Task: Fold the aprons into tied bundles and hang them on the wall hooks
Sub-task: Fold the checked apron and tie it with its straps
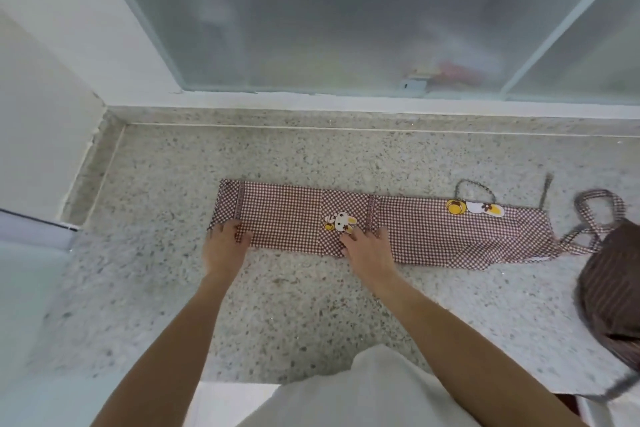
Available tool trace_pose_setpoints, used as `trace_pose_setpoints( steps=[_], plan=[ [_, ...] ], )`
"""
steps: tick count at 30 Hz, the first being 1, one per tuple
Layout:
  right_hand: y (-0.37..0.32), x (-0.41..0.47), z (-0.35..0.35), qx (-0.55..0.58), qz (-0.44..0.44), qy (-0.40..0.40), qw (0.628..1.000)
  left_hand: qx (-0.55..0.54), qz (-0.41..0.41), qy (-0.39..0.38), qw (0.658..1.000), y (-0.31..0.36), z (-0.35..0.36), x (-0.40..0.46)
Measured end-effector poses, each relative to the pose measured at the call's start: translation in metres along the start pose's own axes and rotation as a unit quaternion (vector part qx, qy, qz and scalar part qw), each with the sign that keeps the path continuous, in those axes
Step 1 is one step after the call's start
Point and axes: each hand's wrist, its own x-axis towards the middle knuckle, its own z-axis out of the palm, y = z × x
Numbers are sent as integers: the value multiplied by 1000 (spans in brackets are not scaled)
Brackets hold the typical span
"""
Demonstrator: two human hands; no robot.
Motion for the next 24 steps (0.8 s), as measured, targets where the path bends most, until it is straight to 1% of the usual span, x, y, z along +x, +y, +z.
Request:
trace_pose_setpoints(
  steps=[1, 3, 5, 6, 8, 10, 11, 14, 15, 16, 18, 20, 22, 23, 24],
  plan=[
    [-2, 0, -1, -13, 8, 3, 1000, 14, -15, 5, 1000, -5, -3, 4],
    [0, 0, 5, 1, 5, 45, 999, 6, -45, 6, 999, -10, -8, 9],
    [3, -1, 10, 63, -19, 52, 996, 2, -59, -6, 998, -14, -12, 16],
    [3, -2, 12, 104, -28, 32, 994, 12, -58, -14, 998, -15, -13, 20],
    [5, -5, 16, 133, -41, -13, 990, 4, -66, -30, 997, -13, -14, 26],
    [5, -8, 17, 120, -44, -21, 992, -53, -96, -45, 993, -9, -17, 29],
    [4, -10, 17, 115, -42, -23, 992, -60, -102, -49, 992, -9, -18, 30],
    [5, -21, 16, 84, -47, 4, 995, -10, -123, -37, 992, -6, -24, 28],
    [7, -25, 18, 71, -53, 15, 996, -10, -125, -27, 992, -4, -27, 26],
    [8, -29, 20, 59, -60, 22, 996, -30, -129, -12, 991, -3, -30, 23],
    [10, -35, 24, 49, -88, 19, 995, -124, -145, 43, 981, 4, -38, 14],
    [9, -37, 30, 59, -95, 13, 994, -255, -145, 113, 949, 20, -47, 1],
    [11, -40, 36, 65, -93, 24, 993, -347, -106, 162, 918, 50, -52, -17],
    [12, -42, 38, 56, -96, 31, 993, -380, -80, 172, 905, 67, -55, -26],
    [11, -43, 36, 48, -98, 22, 994, -408, -52, 170, 896, 84, -55, -34]
  ],
)
